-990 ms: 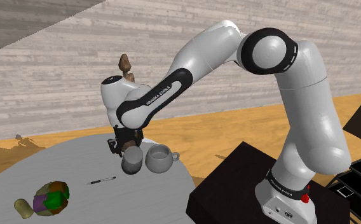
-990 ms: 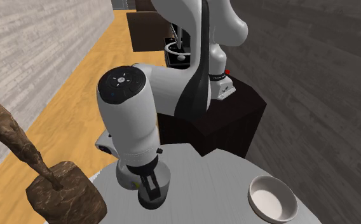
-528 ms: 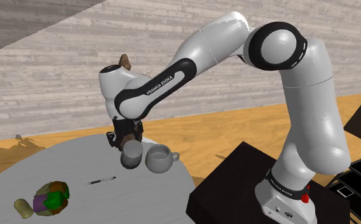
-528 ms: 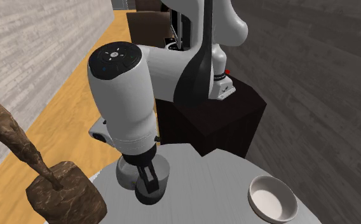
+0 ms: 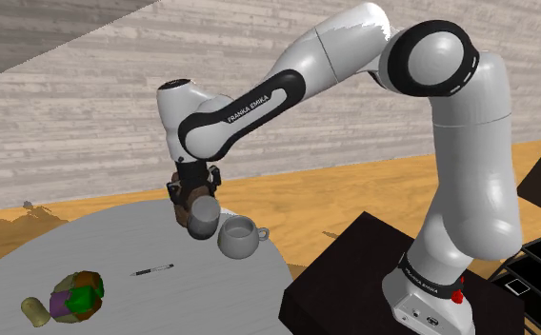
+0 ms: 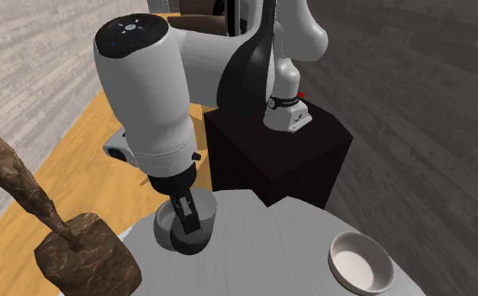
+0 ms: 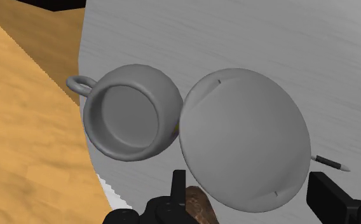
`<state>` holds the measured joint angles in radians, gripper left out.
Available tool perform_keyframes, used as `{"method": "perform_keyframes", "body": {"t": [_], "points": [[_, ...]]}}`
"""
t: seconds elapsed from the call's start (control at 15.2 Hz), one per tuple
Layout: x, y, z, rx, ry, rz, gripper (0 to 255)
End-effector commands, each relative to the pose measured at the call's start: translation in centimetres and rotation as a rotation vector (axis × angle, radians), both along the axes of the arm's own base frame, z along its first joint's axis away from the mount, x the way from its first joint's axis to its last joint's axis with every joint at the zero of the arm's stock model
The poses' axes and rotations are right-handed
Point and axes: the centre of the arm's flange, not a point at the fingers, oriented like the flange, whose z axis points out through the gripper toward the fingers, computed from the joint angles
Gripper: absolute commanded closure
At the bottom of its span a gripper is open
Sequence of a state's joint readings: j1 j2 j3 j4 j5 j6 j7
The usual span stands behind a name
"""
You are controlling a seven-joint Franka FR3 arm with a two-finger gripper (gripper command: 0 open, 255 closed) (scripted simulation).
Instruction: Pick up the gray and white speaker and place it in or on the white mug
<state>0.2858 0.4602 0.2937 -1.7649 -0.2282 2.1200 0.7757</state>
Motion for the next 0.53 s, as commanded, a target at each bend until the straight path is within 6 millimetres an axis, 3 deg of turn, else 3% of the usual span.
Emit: {"method": "perform_keyframes", "body": {"t": [0.0,0.46], "points": [[0.2,-2.5,0.8,0.0,-0.001,0.0,255],[1.0,-11.4,3.1,0.0,-0.001,0.0,255]]}}
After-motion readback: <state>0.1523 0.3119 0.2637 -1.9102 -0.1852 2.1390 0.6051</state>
